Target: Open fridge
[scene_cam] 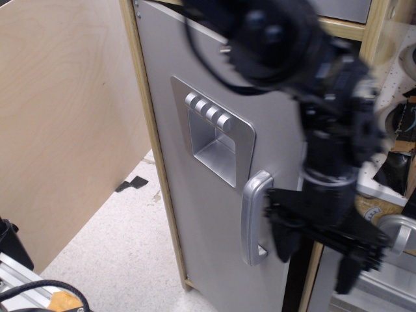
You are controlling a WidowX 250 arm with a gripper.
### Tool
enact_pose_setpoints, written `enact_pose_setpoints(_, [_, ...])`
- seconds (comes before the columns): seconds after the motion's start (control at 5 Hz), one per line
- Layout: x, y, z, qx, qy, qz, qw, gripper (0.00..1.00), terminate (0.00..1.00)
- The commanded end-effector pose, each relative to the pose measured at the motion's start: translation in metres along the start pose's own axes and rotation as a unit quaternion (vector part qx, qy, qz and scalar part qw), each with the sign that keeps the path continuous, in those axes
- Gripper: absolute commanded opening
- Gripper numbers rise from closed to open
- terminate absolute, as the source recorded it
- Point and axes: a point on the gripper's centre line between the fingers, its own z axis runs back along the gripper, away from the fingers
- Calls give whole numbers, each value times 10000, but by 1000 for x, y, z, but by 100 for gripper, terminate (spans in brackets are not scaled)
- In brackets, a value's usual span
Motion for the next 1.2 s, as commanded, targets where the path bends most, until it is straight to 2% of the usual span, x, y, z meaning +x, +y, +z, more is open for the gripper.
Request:
enact_pose_setpoints(0.0, [40, -33, 27, 134, -232, -1361, 9903, 100, 0])
enact_pose_setpoints(0.2, [61, -30, 37, 154, -261, -1774, 9837, 100, 0])
enact_pose_setpoints(0.4, [78, -8, 44, 227, -426, -1948, 9796, 100, 0])
enact_pose_setpoints(0.6, [85, 19, 43, 310, -735, -1818, 9801, 100, 0])
enact_pose_setpoints(0.8, [82, 41, 34, 391, -1081, -1538, 9814, 100, 0])
enact_pose_setpoints(1.0, [72, 52, 29, 285, -1025, -1294, 9859, 100, 0])
